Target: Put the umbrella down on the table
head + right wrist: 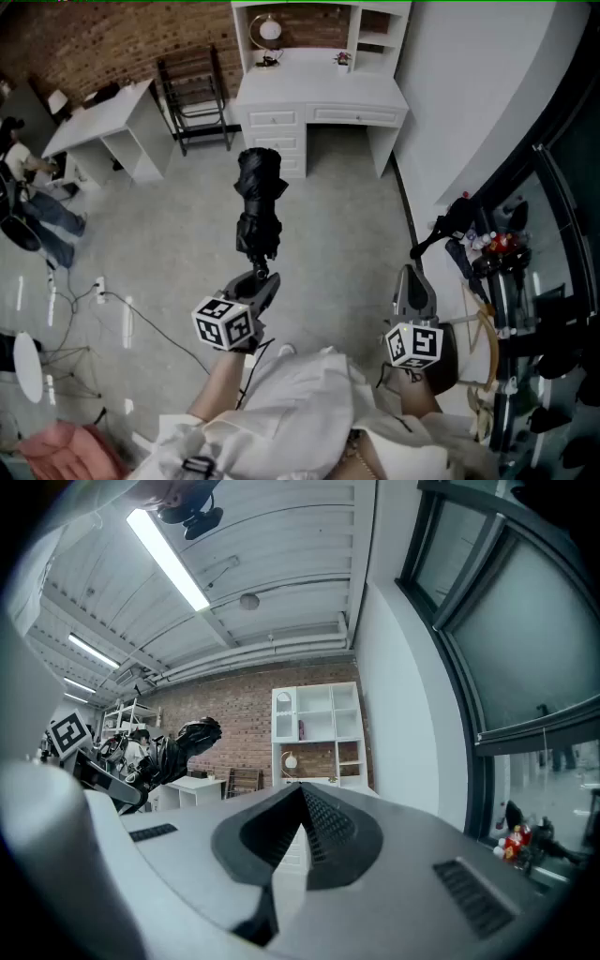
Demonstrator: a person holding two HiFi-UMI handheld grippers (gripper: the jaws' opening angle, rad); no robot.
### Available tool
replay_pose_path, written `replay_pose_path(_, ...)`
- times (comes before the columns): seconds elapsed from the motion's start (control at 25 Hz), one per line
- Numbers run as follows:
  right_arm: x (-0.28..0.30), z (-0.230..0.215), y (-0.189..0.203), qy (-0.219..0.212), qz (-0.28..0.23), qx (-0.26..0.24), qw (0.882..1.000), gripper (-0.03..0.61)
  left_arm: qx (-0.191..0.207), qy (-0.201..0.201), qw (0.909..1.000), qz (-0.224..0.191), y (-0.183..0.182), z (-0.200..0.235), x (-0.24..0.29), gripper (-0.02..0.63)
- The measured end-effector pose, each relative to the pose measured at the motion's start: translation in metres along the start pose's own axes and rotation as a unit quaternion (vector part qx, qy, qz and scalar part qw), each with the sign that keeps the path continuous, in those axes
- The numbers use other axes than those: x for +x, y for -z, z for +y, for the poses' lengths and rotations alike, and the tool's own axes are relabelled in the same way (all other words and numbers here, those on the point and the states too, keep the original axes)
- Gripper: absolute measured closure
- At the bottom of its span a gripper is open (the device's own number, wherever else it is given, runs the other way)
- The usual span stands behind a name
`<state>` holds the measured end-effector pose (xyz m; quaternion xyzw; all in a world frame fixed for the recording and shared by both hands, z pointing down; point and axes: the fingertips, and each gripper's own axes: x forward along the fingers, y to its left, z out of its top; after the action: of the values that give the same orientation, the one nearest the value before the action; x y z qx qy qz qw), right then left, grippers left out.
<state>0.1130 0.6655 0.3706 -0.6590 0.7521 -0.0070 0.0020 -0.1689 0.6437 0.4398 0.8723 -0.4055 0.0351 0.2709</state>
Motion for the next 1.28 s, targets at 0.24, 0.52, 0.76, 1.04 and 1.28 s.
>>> replay_pose_path(0.24, 0.0, -0.007, 0.002, 0.002, 0.003, 0.008, 1.0, 0.561, 0.002, 0.0, 1.0, 0.001, 0.001, -0.003, 0.005, 0.482)
replay_pose_path(0.52, 0.001, -0.003, 0.004, 0.003, 0.005, 0.019, 1.0, 0.561, 0.004, -0.002, 1.0, 0.002, 0.0, 0.0, 0.002, 0.482)
replay_pose_path(0.76, 0.004, 0.006, 0.004, 0.003, 0.003, 0.02, 1.0, 0.561, 0.007, 0.0, 1.0, 0.002, 0.001, 0.007, -0.001, 0.482)
replay_pose_path(1.04, 0.011, 0.023, 0.004, 0.009, 0.007, 0.01, 1.0, 0.56, 0.008, 0.005, 0.9999, 0.005, -0.003, 0.025, -0.008, 0.482)
replay_pose_path(1.28, 0.015, 0.035, 0.007, 0.021, 0.012, 0.007, 1.0, 0.561, 0.01, 0.015, 0.9998, 0.01, -0.005, 0.042, -0.01, 0.482)
